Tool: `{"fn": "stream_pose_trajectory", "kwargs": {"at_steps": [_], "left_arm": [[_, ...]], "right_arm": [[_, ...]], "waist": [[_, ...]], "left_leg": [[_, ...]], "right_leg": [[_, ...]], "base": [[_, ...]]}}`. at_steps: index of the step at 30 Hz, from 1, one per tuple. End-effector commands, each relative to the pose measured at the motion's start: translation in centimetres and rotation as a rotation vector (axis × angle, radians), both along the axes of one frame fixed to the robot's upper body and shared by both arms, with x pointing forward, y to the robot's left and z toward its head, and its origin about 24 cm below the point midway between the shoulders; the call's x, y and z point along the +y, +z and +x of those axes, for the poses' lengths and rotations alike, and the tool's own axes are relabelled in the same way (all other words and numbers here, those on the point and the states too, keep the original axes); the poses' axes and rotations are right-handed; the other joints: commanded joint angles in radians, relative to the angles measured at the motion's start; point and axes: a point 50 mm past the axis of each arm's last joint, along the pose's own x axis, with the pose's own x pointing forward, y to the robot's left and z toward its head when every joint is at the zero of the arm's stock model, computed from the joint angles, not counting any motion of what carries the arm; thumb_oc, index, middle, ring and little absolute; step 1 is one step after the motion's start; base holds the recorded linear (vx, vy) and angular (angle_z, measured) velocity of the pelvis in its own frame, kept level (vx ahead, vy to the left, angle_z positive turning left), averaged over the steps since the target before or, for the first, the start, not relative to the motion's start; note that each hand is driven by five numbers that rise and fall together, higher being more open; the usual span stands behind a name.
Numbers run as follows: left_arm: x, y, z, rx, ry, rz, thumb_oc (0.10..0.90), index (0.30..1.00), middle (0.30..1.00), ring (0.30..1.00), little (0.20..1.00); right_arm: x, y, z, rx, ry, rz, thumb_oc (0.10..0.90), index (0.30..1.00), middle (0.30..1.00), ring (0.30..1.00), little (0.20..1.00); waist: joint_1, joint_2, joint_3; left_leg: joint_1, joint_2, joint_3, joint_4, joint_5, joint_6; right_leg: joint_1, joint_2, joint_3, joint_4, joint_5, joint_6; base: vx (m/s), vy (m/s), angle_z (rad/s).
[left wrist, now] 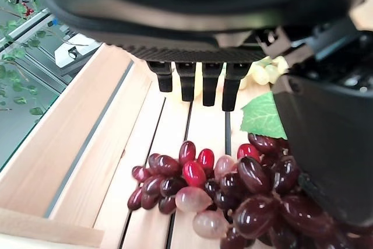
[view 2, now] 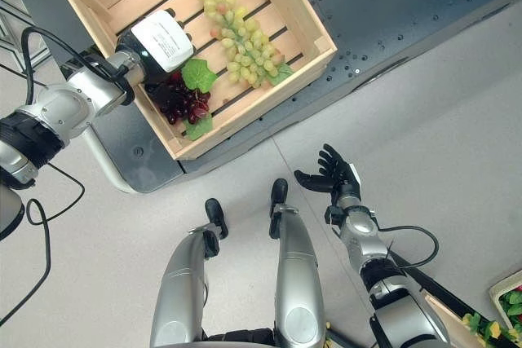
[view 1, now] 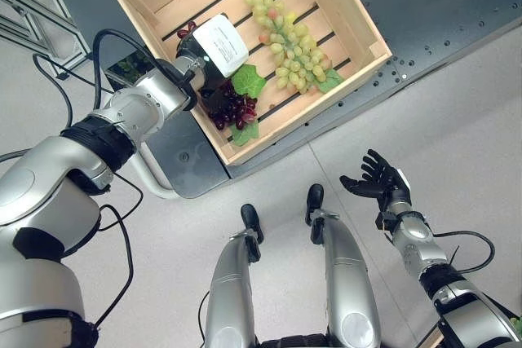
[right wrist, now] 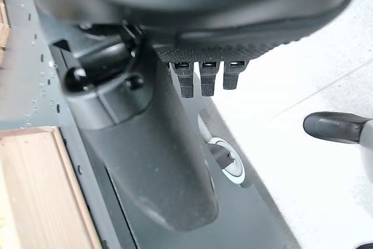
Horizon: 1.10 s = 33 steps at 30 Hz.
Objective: Pick up the fruits from the basket on one side to the basket on the other side
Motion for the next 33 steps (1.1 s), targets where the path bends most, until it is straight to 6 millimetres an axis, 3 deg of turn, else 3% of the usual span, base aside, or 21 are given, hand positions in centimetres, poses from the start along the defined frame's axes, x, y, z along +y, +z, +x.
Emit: {"fn": "stream_pose_trajectory", "kwargs": {"at_steps": [1,6,11,13,16,21,25,33], "left_arm": [[4.2,7.2,-1.4,-0.278,0.142,0.002,0.800,0.900,0.900,0.900,0.900],[4.9,9.0,-2.2,-0.385,0.078,-0.143,0.800,0.900,0.900,0.900,0.900],[3.8,9.6,-3.2,-0.348,-0.114,-0.352,0.800,0.900,0.900,0.900,0.900],[3.5,10.9,-4.3,-0.420,-0.251,-0.515,0.800,0.900,0.900,0.900,0.900],[3.9,12.1,-5.5,-0.544,-0.368,-0.603,0.800,0.900,0.900,0.900,0.900],[4.4,12.6,-6.3,-0.648,-0.454,-0.706,0.800,0.900,0.900,0.900,0.900],[4.2,12.0,-6.0,-0.604,-0.438,-0.682,0.800,0.900,0.900,0.900,0.900],[1.4,10.9,-5.1,-0.335,-0.382,-0.530,0.800,0.900,0.900,0.900,0.900]], "right_arm": [[-0.6,1.9,0.4,-0.112,-0.013,0.021,0.800,0.900,0.900,0.900,0.900],[-0.8,1.3,-0.2,-0.103,-0.013,0.019,0.800,0.900,0.900,0.900,0.900],[-0.9,0.8,-0.8,-0.091,-0.028,0.013,0.800,0.900,0.900,0.900,0.900],[-1.0,0.7,-0.9,-0.084,-0.038,0.009,0.800,0.900,0.900,0.900,0.900],[-1.4,0.1,-1.5,-0.071,-0.045,0.004,0.800,0.900,0.900,0.900,0.900],[-1.4,-0.3,-1.9,-0.057,-0.050,0.008,0.800,0.900,0.900,0.900,0.900],[-1.3,-0.5,-1.8,-0.043,-0.048,-0.002,0.800,0.900,0.900,0.900,0.900],[-2.1,-0.3,-1.7,-0.032,-0.052,-0.017,0.800,0.900,0.900,0.900,0.900]], "waist": [[0.021,-0.024,-0.014],[0.024,-0.026,-0.014],[0.035,-0.018,-0.014],[0.041,-0.013,-0.014],[0.046,-0.009,-0.014],[0.049,-0.009,-0.014],[0.048,-0.009,-0.014],[0.041,-0.002,-0.014]], "left_leg": [[-0.006,0.019,0.059,-0.025,0.010,-0.008],[-0.003,0.019,0.059,-0.029,0.010,-0.007],[0.005,0.008,0.049,-0.036,0.013,-0.006],[0.015,0.001,0.047,-0.046,0.013,-0.004],[0.022,-0.003,0.047,-0.048,0.011,-0.001],[0.030,-0.010,0.041,-0.050,0.008,0.000],[0.038,-0.012,0.043,-0.053,0.007,0.000],[0.040,-0.012,0.053,-0.055,0.004,0.002]], "right_leg": [[0.051,0.025,0.038,-0.080,0.009,0.061],[0.052,0.027,0.040,-0.085,0.011,0.061],[0.061,0.026,0.037,-0.087,0.010,0.061],[0.070,0.025,0.035,-0.092,0.007,0.059],[0.074,0.021,0.034,-0.087,0.003,0.056],[0.078,0.022,0.033,-0.079,-0.004,0.052],[0.082,0.023,0.034,-0.076,-0.007,0.050],[0.078,0.019,0.034,-0.078,-0.002,0.057]], "base": [[0.00,0.000,0.00],[0.00,0.000,0.00],[0.00,0.000,0.00],[0.00,0.000,0.00],[0.00,0.000,0.00],[0.00,0.000,0.00],[0.00,0.000,0.00],[0.00,0.000,0.00]]}}
